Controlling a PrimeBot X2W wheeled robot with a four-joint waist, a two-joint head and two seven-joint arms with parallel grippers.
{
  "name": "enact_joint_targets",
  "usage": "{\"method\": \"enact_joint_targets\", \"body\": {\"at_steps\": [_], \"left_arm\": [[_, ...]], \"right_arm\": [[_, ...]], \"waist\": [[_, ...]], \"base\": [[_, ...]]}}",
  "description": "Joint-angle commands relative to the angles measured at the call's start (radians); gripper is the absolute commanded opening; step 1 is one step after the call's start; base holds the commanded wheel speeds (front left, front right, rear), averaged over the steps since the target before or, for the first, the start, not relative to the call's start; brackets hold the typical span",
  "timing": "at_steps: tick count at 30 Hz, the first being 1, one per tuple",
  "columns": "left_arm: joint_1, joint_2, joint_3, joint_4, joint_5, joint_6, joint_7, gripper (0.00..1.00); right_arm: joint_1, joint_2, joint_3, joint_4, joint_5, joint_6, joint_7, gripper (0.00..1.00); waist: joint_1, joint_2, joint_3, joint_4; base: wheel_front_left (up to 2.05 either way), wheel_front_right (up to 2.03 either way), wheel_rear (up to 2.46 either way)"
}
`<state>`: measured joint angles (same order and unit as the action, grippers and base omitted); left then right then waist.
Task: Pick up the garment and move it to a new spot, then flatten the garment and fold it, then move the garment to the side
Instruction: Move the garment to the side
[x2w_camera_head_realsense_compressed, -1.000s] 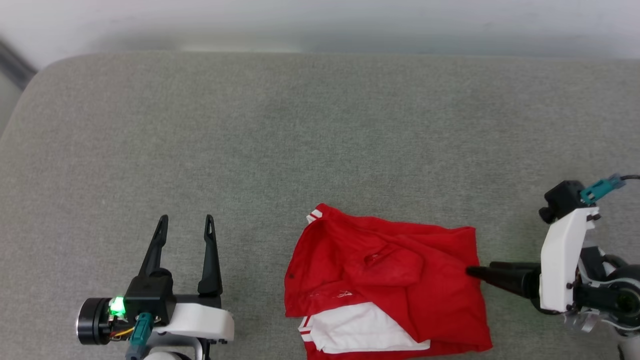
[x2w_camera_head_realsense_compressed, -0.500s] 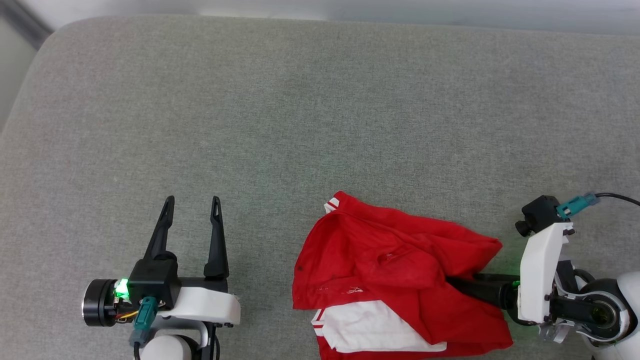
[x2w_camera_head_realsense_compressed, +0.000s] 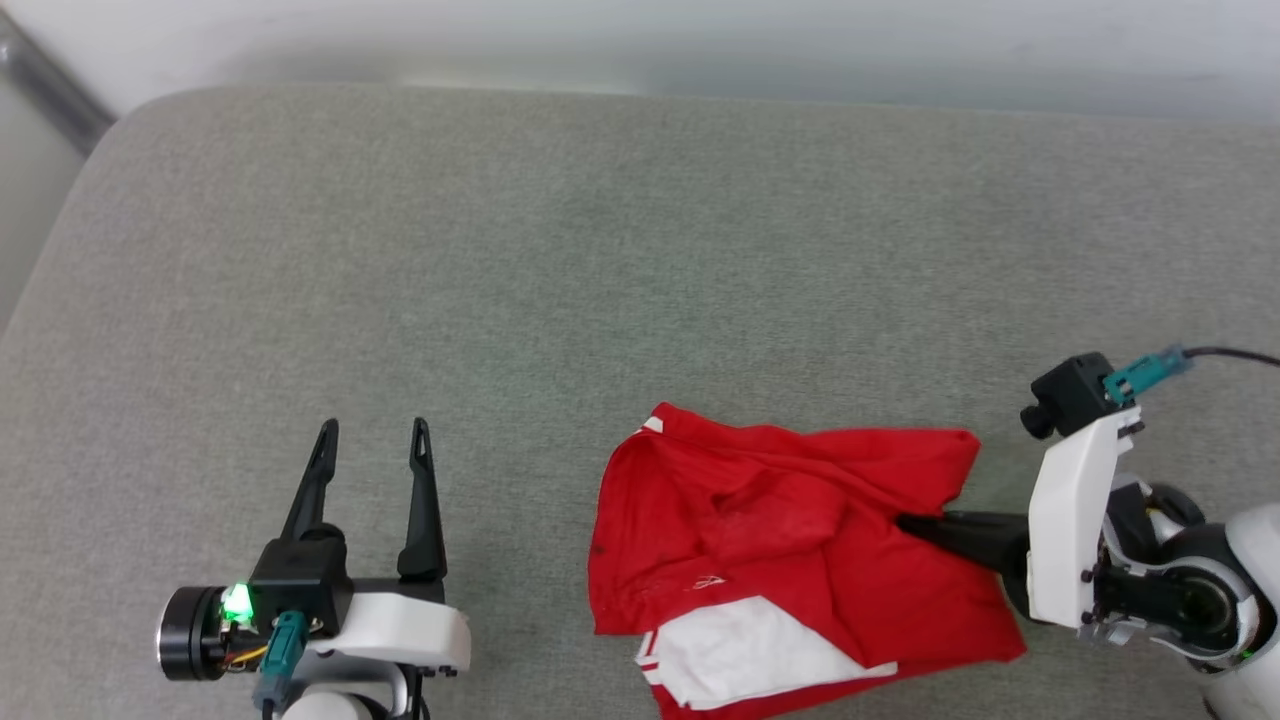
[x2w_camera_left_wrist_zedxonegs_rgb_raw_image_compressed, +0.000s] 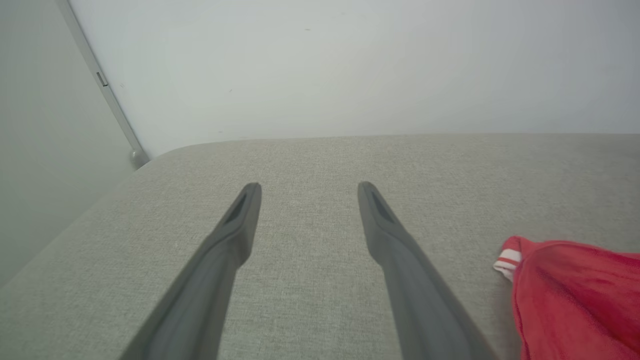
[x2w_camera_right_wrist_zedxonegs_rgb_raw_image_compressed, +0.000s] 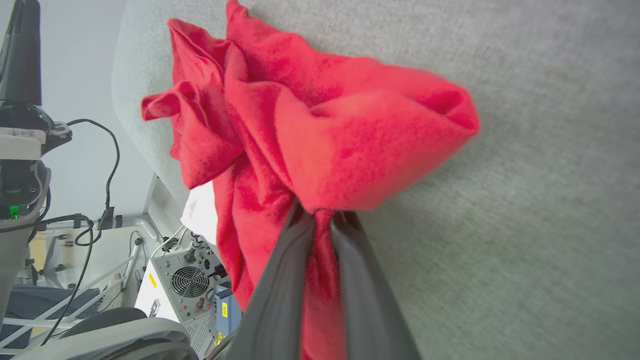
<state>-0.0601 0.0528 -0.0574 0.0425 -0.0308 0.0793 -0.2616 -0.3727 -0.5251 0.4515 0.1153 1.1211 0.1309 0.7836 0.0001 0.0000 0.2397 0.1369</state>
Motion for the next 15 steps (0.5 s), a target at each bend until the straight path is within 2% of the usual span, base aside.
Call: {"method": "enact_joint_targets", "body": {"at_steps": [1, 3, 9, 15], "left_arm": [[0.021, -0.001, 0.008, -0.001, -0.002, -0.001, -0.005, 1.0], [0.025, -0.001, 0.012, -0.002, -0.003, -0.002, -0.005, 1.0], [0.049, 0.001, 0.034, -0.019, 0.0, -0.007, -0.005, 1.0], [0.034, 0.001, 0.048, -0.053, 0.007, -0.007, -0.004, 1.0]], "right_arm": [[-0.025, -0.032, 0.015, -0.037, -0.005, 0.0, -0.007, 0.0], [-0.037, -0.048, 0.024, -0.056, -0.009, 0.0, -0.006, 0.0], [-0.117, -0.166, 0.069, -0.174, -0.048, 0.0, 0.009, 0.0], [-0.192, -0.287, 0.08, -0.215, -0.1, 0.0, 0.02, 0.0]], "waist": [[-0.0001, 0.0, -0.031, -0.031], [-0.0001, 0.0, -0.038, -0.042], [-0.0001, 0.0, -0.05, -0.138], [-0.0001, 0.0, 0.002, -0.245]], "base": [[0.0, 0.0, 0.0], [0.0, 0.0, 0.0], [0.0, 0.0, 0.0], [0.0, 0.0, 0.0]]}}
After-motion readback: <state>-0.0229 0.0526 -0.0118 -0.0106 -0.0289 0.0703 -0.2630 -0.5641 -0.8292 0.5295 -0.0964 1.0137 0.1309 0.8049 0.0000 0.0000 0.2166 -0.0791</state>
